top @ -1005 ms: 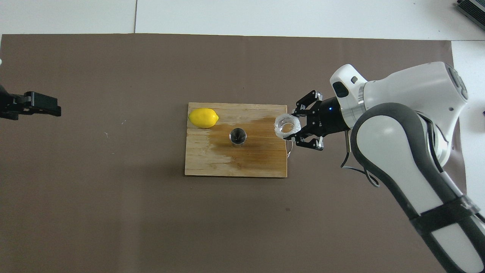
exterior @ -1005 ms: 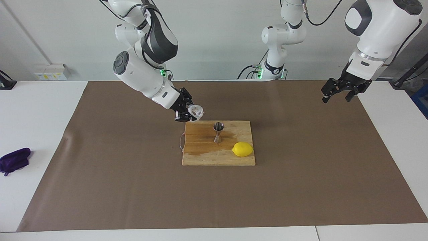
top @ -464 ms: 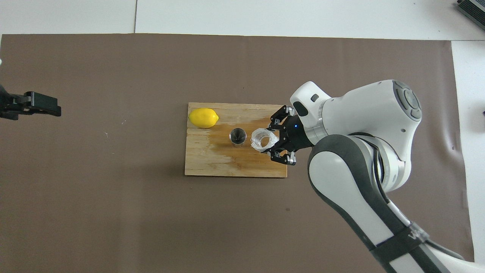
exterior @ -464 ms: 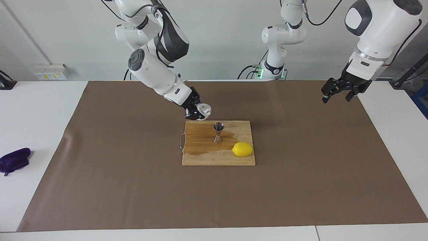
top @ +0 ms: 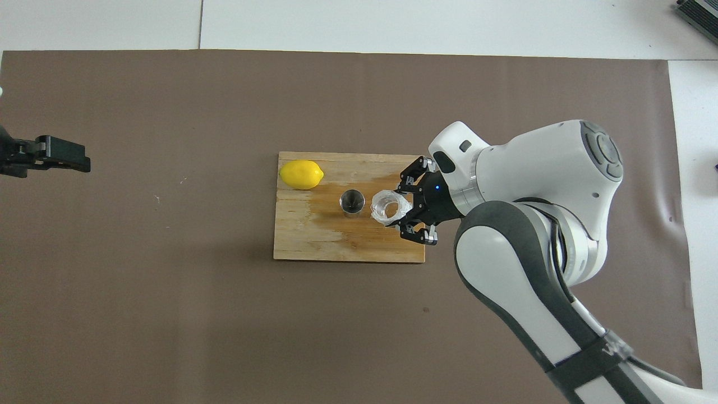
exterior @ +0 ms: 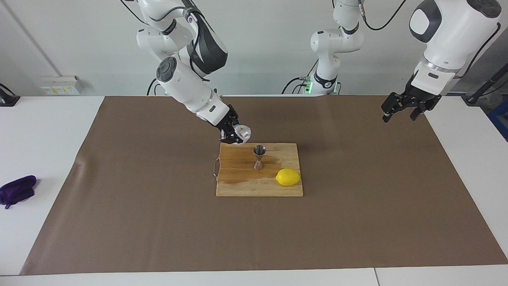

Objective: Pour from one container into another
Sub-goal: 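Tilt the glass cup over the metal cup with the right gripper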

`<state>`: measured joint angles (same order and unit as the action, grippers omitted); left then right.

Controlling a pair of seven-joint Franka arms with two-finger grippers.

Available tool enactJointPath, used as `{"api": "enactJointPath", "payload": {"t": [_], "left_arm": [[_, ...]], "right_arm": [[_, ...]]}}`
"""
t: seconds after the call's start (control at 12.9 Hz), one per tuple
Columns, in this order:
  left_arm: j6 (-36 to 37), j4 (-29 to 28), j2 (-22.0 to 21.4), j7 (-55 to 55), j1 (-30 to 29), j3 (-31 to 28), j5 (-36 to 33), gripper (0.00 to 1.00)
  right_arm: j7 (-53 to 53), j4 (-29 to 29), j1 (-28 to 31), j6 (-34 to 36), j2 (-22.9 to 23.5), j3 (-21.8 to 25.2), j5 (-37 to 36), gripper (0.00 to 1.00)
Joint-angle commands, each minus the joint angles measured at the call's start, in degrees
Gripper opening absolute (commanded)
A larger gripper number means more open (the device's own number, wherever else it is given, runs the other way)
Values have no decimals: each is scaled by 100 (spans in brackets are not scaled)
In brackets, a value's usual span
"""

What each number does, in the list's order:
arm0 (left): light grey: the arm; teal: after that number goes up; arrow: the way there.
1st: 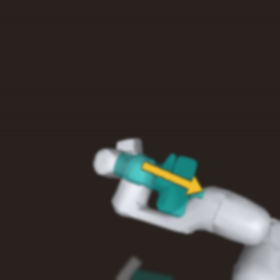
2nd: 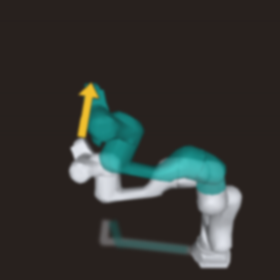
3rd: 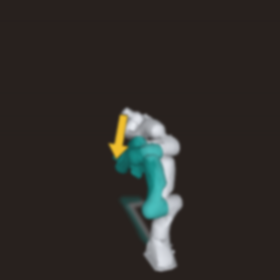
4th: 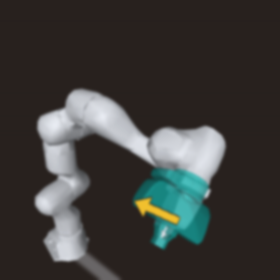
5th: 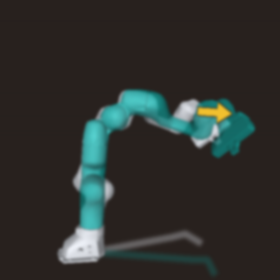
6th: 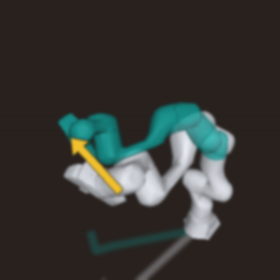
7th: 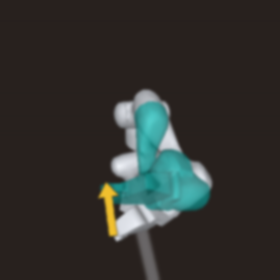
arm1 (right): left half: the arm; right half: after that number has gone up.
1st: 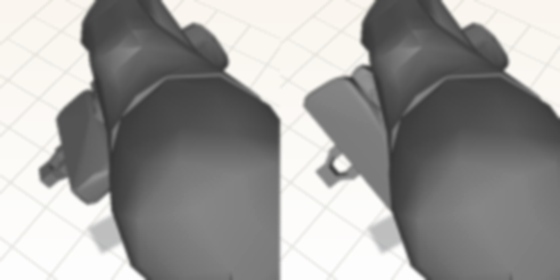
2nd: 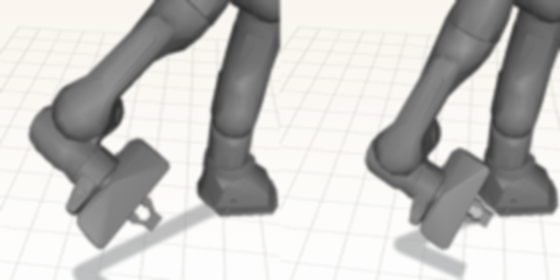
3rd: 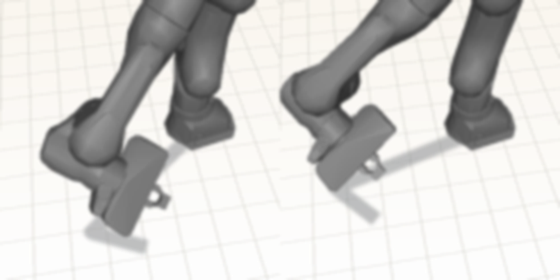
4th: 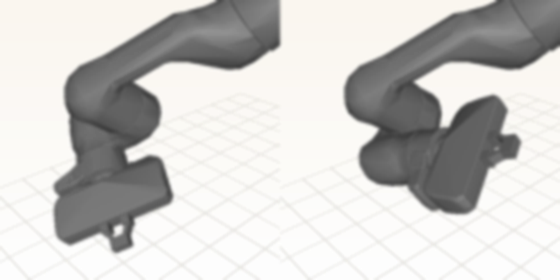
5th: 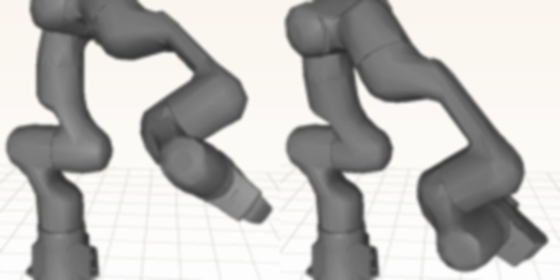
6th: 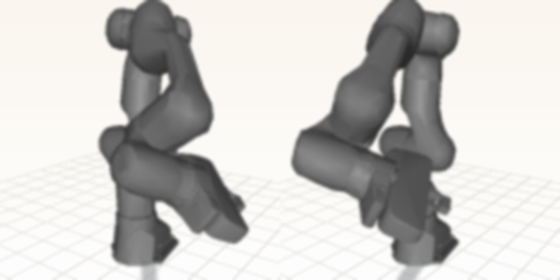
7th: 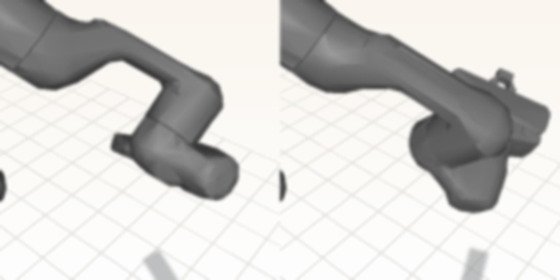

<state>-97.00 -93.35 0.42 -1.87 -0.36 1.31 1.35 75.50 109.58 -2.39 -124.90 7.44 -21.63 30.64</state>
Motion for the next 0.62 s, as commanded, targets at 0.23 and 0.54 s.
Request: {"api": "enactJointPath", "payload": {"t": [0.23,0.54], "left_arm": [[32,-69,-78,2,1,-8,-100,100],[32,-78,-78,2,1,-8,-100,100]], "right_arm": [[-939,-174,-121,-263,187,-131,-584,25],[-1327,-297,-121,-97,249,-245,-954,24]]}}
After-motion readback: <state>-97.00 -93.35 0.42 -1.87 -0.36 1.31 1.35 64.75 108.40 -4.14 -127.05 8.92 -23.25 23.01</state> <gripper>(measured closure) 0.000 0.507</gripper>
